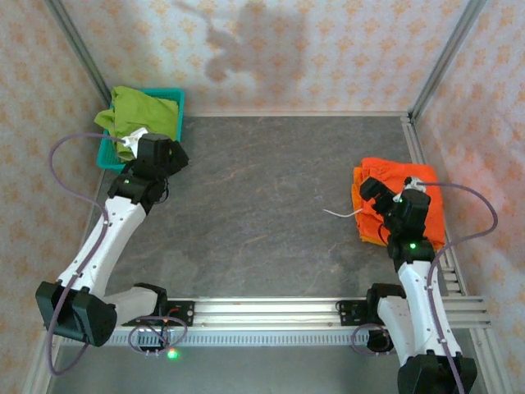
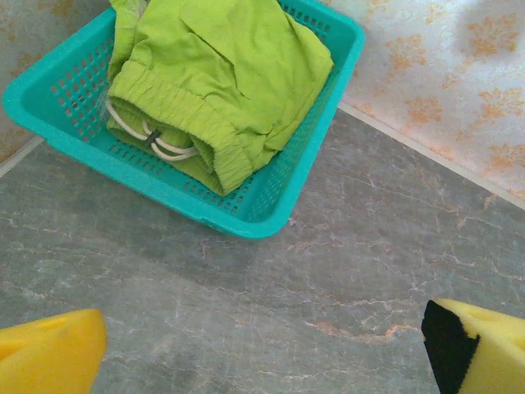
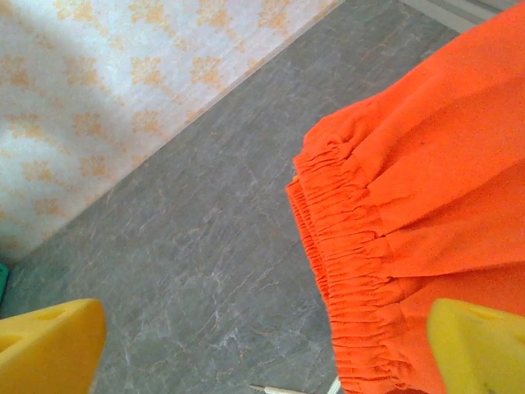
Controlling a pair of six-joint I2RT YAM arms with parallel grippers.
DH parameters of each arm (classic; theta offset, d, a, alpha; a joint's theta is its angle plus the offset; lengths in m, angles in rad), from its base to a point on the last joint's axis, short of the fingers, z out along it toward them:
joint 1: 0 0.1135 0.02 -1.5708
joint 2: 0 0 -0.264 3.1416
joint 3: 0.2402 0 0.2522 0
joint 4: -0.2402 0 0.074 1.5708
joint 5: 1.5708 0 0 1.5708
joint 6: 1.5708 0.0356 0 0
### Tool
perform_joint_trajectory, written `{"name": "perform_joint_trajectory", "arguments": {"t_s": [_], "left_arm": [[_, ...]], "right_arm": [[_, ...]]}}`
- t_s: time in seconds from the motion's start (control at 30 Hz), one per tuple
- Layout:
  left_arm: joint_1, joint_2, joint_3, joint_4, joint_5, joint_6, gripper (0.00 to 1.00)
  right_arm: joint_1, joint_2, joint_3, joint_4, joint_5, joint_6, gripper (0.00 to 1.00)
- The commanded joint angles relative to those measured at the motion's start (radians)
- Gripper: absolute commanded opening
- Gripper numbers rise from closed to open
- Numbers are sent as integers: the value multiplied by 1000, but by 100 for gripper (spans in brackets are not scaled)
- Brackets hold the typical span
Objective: Fold and stack the shorts
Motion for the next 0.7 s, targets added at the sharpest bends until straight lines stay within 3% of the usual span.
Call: {"name": "perform_joint_trajectory", "arguments": {"t_s": [0.0, 0.3, 0.5, 0.67], "left_arm": [[39, -2, 9, 3, 22, -10, 100], [227, 110, 167, -49, 112, 52, 100], [354, 347, 399, -127, 205, 24, 100], [395, 597, 610, -183, 262, -39, 100]], "right_arm": [[4, -12, 2, 10, 74, 46, 100], [3, 19, 6, 12, 12, -3, 99], [4, 76, 25, 10, -45, -38, 99], [4, 117, 55, 18, -97, -69, 99]]}}
